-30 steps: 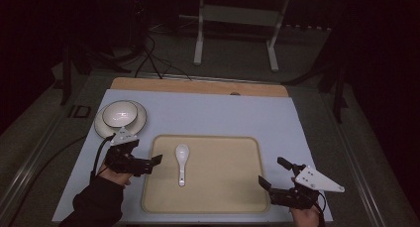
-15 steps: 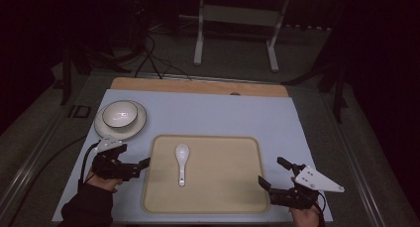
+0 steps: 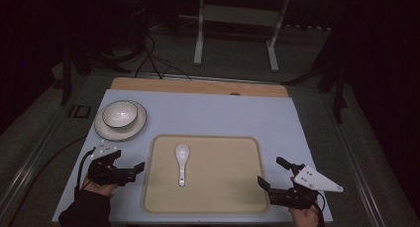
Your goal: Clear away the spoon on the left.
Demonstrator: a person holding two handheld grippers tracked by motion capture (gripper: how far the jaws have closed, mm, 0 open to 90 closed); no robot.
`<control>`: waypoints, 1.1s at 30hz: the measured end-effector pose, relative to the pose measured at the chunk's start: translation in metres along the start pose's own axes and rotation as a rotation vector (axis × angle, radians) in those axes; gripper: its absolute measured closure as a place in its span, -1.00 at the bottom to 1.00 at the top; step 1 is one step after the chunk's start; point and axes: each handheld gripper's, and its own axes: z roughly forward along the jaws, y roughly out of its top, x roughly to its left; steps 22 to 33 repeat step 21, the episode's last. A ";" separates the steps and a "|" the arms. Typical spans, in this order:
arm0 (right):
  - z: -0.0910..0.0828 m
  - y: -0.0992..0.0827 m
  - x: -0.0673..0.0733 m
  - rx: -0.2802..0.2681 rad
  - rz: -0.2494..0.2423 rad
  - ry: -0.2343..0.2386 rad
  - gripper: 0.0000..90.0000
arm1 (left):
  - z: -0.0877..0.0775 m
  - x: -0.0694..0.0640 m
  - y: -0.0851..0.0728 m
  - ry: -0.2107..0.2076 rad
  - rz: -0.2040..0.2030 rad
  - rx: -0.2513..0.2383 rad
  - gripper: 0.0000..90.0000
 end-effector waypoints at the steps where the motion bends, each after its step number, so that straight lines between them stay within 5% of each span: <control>1: 0.000 0.000 0.000 0.000 0.000 0.000 -0.72 | 0.001 0.001 -0.002 0.003 0.001 0.006 -0.96; 14: 0.000 0.000 -0.001 0.001 0.003 0.011 -0.72 | 0.009 0.006 -0.010 0.037 -0.007 0.032 -0.96; 33: 0.001 0.000 -0.001 0.004 0.004 0.012 -0.72 | 0.013 0.004 -0.010 0.023 -0.007 0.038 -0.96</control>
